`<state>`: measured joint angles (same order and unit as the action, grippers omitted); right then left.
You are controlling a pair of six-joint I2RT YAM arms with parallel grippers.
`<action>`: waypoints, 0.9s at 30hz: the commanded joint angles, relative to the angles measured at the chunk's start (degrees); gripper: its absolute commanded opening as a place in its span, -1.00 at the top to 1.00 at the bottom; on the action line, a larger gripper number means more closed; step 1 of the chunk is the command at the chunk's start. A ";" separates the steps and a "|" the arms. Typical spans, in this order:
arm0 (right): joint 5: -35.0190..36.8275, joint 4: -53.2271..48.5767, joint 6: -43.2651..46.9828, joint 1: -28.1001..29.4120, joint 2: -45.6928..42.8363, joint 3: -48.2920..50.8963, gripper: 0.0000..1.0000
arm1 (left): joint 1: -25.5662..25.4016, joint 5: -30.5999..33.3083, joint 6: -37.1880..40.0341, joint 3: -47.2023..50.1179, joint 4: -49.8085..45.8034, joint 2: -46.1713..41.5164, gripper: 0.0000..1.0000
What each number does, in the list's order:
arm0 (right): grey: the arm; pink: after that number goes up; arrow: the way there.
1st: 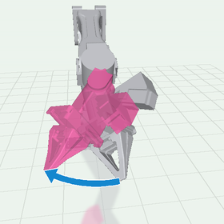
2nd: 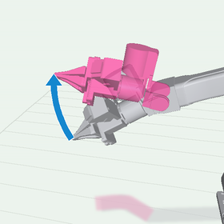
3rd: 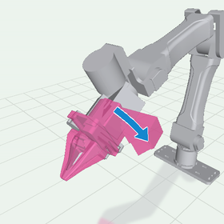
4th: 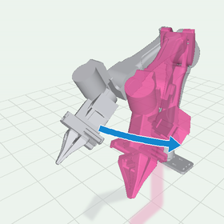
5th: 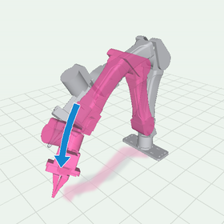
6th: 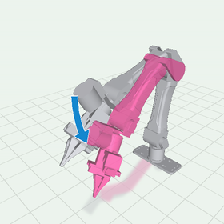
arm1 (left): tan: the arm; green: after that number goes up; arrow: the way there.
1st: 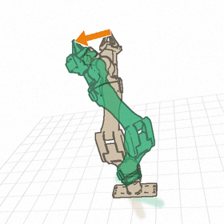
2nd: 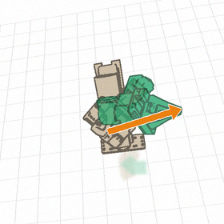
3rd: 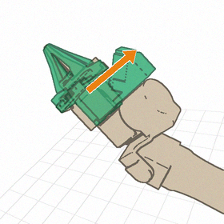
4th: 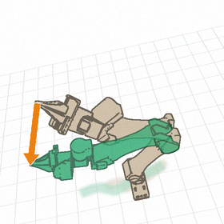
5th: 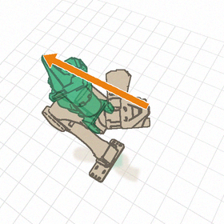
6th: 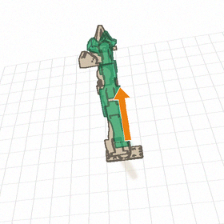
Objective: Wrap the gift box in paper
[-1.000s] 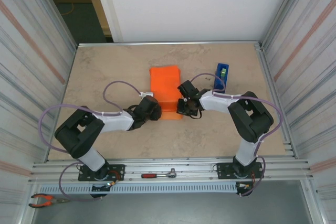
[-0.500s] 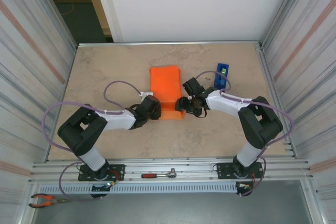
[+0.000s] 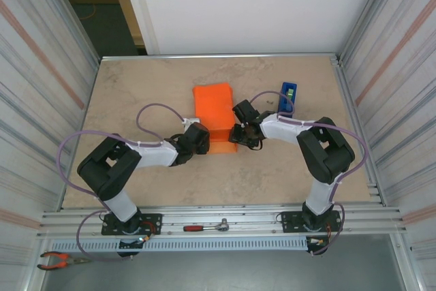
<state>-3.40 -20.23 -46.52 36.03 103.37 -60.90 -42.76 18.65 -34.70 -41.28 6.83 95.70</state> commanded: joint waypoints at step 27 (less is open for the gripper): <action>1.49 0.44 -3.42 1.93 -2.11 2.74 0.05 | 0.27 -1.32 -0.04 -1.61 0.73 4.54 0.01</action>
<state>-1.65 -19.51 -48.12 37.23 102.65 -60.12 -42.76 19.94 -34.70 -42.00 5.67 96.40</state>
